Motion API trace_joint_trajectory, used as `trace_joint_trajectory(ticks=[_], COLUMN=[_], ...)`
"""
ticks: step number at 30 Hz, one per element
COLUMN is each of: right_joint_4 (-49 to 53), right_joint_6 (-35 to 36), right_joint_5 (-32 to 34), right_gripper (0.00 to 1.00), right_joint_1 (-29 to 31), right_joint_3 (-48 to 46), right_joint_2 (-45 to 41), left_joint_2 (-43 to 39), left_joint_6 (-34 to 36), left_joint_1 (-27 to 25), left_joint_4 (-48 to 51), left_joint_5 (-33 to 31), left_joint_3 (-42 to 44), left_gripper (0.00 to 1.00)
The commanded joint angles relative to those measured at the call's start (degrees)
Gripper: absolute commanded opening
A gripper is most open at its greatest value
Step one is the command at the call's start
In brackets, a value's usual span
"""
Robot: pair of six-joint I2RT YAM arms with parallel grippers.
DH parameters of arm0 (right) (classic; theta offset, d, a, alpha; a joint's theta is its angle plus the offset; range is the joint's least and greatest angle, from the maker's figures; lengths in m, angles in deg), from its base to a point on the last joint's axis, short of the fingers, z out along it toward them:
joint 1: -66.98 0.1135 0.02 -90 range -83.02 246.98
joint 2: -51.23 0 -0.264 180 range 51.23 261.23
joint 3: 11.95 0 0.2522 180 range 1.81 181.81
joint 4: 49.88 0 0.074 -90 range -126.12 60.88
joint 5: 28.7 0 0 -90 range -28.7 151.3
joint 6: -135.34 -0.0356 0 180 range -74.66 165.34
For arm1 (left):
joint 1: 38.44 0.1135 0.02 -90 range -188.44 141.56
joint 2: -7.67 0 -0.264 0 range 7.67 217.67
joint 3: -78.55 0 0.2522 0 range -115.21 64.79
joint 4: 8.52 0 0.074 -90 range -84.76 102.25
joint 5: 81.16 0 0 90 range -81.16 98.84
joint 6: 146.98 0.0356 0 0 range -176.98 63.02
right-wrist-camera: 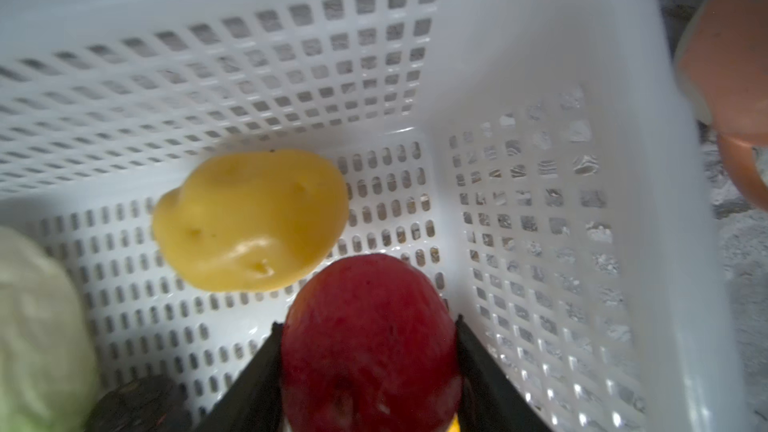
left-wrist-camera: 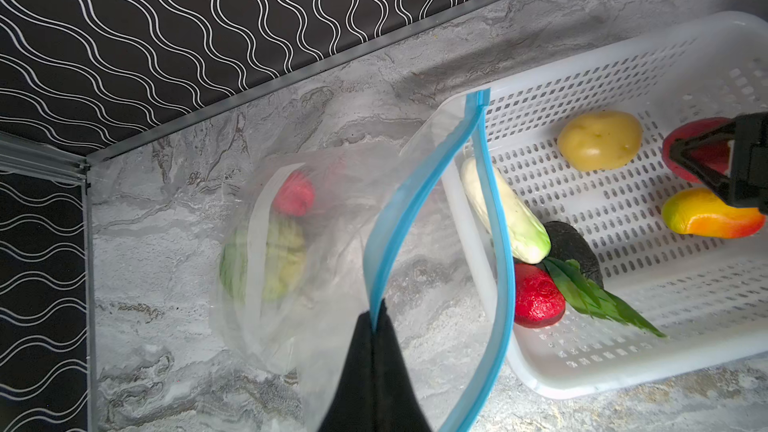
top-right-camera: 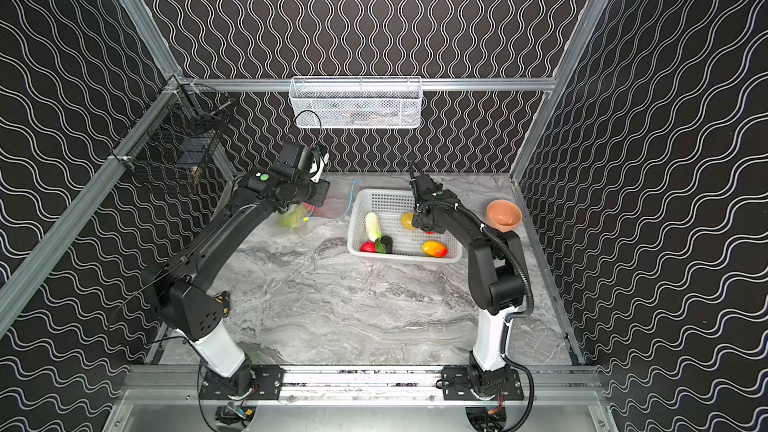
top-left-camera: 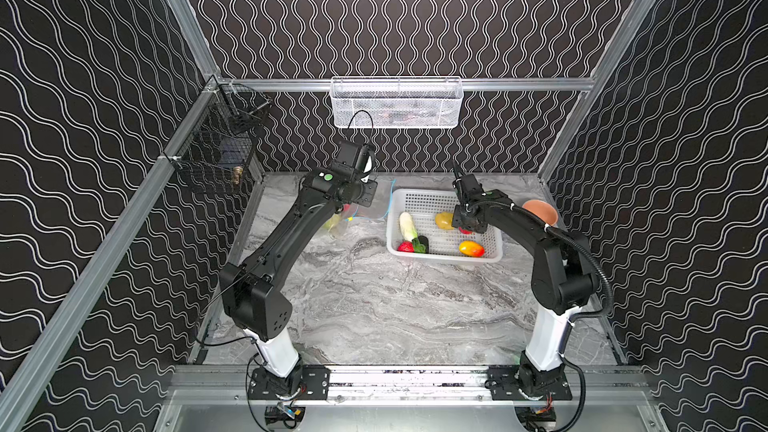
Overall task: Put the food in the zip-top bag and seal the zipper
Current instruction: 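Lift the red apple and carry it toward the open bag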
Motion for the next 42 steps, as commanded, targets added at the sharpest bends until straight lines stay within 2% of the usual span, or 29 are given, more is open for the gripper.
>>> trace_joint_trajectory(ticks=[1,9,21,25,28,37,42], right_joint_4=[-2.4,-5.4,-18.1,-22.0,-24.3,-30.9,-32.8], right_joint_6=[0.1,-0.3,0.5,0.9,1.3,2.2,2.7], right_joint_5=[-2.4,-6.0,-16.7,-19.5,-21.0,-23.9,-26.7], right_gripper=[0.37,0.37,0.36,0.36,0.36,0.34,0.34], right_joint_1=[0.1,0.1,1.7,2.8,3.9,7.5,8.5], right_joint_3=[-0.3,-0.9,-7.5,-8.8,-9.1,-10.3,-7.9], right_joint_2=[-2.8,-7.0,-15.6,-17.4,-17.8,-18.3,-17.5], left_joint_2=[-0.5,-0.6,-0.6,-0.8,-0.7,0.3,-0.1], left_joint_6=[-0.3,-0.8,-0.1,0.2,0.2,0.1,0.2], left_joint_1=[0.0,0.0,0.0,0.1,0.0,0.1,0.1], left_joint_4=[0.0,0.1,-0.2,-0.3,-0.4,-0.1,0.0], left_joint_5=[0.6,1.4,-0.1,1.4,3.2,2.9,2.8], left_joint_3=[-0.2,-0.2,0.3,0.4,0.4,0.1,0.2], left_gripper=[0.0,0.0,0.0,0.0,0.0,0.0,0.0])
